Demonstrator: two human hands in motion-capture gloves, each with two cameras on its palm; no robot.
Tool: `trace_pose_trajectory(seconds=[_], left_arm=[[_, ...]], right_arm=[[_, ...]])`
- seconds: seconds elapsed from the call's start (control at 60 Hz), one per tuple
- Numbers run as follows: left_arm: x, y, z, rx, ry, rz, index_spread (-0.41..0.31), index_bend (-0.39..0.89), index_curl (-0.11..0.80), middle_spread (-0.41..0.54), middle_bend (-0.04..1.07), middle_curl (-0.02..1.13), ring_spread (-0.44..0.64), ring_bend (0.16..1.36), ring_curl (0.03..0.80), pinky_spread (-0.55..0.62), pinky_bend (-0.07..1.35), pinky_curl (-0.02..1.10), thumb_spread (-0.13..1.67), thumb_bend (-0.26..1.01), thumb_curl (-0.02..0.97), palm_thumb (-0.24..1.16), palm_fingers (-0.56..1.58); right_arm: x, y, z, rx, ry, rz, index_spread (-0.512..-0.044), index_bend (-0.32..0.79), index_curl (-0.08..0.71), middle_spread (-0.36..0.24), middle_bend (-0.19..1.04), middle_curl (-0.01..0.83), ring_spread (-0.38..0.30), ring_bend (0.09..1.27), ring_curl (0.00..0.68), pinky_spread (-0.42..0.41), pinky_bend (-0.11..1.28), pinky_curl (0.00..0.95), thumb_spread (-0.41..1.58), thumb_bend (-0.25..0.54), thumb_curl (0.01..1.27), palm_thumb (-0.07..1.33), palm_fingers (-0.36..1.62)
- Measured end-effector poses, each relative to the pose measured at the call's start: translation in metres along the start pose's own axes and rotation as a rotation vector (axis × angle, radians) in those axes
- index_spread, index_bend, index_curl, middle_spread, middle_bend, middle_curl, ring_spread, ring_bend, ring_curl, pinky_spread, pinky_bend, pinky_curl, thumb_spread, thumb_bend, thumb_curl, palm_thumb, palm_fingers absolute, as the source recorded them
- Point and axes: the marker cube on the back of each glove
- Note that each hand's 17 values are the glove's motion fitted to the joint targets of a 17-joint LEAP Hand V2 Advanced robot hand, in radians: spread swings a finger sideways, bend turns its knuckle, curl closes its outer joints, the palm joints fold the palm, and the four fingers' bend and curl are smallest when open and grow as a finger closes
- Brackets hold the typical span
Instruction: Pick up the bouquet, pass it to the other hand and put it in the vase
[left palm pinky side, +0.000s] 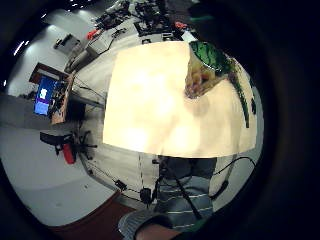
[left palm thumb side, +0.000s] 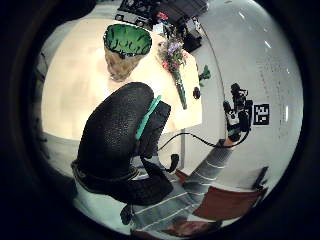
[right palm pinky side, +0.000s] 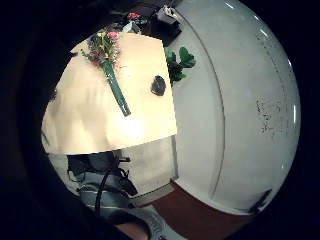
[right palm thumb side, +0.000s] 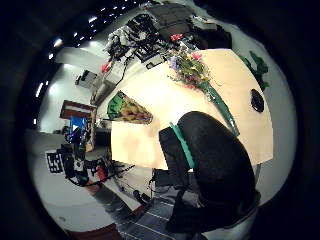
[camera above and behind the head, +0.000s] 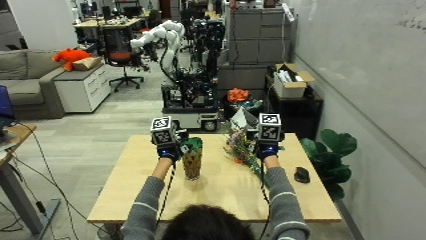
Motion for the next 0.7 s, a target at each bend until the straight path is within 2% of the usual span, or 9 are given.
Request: trace_pose_trajectory(seconds=[0.05,0.1,0.167,0.217,0.4,0.467,0.583,0.7], left_arm=[[-0.001,-0.001,0.002,-0.010,-0.010,-0.013,-0.066,0.27,0.133,0.049,0.24,0.13,0.13,0.36,0.113,0.18,0.24,0.11,0.62,0.08,0.063,0.15,0.52],[-0.002,-0.004,0.005,-0.013,-0.017,-0.017,-0.077,0.26,0.170,0.055,0.23,0.17,0.16,0.37,0.143,0.21,0.24,0.14,0.76,0.07,0.085,0.16,0.51],[-0.003,-0.011,0.011,-0.015,-0.020,-0.009,-0.086,0.25,0.208,0.062,0.21,0.20,0.18,0.37,0.163,0.24,0.22,0.16,0.89,0.05,0.112,0.17,0.50],[0.000,-0.010,0.010,-0.011,-0.017,-0.009,-0.090,0.24,0.232,0.065,0.20,0.22,0.19,0.36,0.173,0.26,0.21,0.18,0.95,0.04,0.130,0.17,0.50],[0.007,-0.006,0.005,-0.006,-0.017,0.003,-0.097,0.20,0.300,0.070,0.18,0.26,0.21,0.35,0.200,0.28,0.19,0.22,1.07,-0.01,0.185,0.18,0.50],[0.007,-0.002,0.004,-0.012,-0.025,-0.003,-0.098,0.19,0.319,0.070,0.18,0.27,0.22,0.35,0.209,0.28,0.19,0.23,1.08,-0.02,0.199,0.18,0.49],[0.007,-0.003,0.006,-0.019,-0.004,0.000,-0.100,0.19,0.344,0.071,0.18,0.29,0.22,0.35,0.223,0.29,0.19,0.25,1.10,-0.02,0.219,0.17,0.49],[0.005,-0.002,0.007,-0.020,-0.007,-0.002,-0.100,0.18,0.362,0.071,0.18,0.30,0.22,0.35,0.234,0.29,0.18,0.26,1.11,-0.02,0.235,0.17,0.48]], right_arm=[[0.001,-0.010,0.005,0.013,0.000,-0.008,-0.289,0.11,0.057,-0.107,0.20,0.083,-0.014,0.40,0.120,0.157,0.44,0.148,0.66,0.207,0.07,0.32,0.33],[0.001,-0.011,0.007,0.007,-0.009,-0.007,-0.337,0.11,0.079,-0.126,0.20,0.114,-0.017,0.42,0.153,0.185,0.46,0.184,0.82,0.209,0.09,0.34,0.31],[0.001,0.001,0.003,-0.011,-0.013,-0.003,-0.377,0.12,0.098,-0.142,0.20,0.149,-0.019,0.43,0.178,0.209,0.47,0.213,0.97,0.201,0.11,0.35,0.29],[0.002,-0.006,0.008,-0.006,-0.009,-0.010,-0.395,0.12,0.109,-0.149,0.20,0.171,-0.020,0.44,0.191,0.221,0.48,0.229,1.05,0.191,0.13,0.35,0.28],[0.005,-0.004,0.002,-0.004,-0.005,0.004,-0.423,0.13,0.144,-0.162,0.20,0.232,-0.022,0.46,0.226,0.239,0.49,0.269,1.20,0.145,0.17,0.37,0.25],[0.007,-0.019,0.010,0.001,-0.011,-0.001,-0.426,0.13,0.153,-0.164,0.20,0.249,-0.023,0.46,0.236,0.242,0.49,0.280,1.23,0.126,0.18,0.37,0.24],[0.005,-0.002,0.001,-0.029,-0.006,0.021,-0.429,0.13,0.167,-0.165,0.20,0.272,-0.023,0.46,0.249,0.244,0.49,0.296,1.26,0.096,0.20,0.38,0.23],[0.004,-0.015,0.008,-0.009,-0.011,0.001,-0.430,0.13,0.181,-0.166,0.19,0.288,-0.023,0.46,0.260,0.245,0.49,0.308,1.27,0.069,0.21,0.39,0.23]])
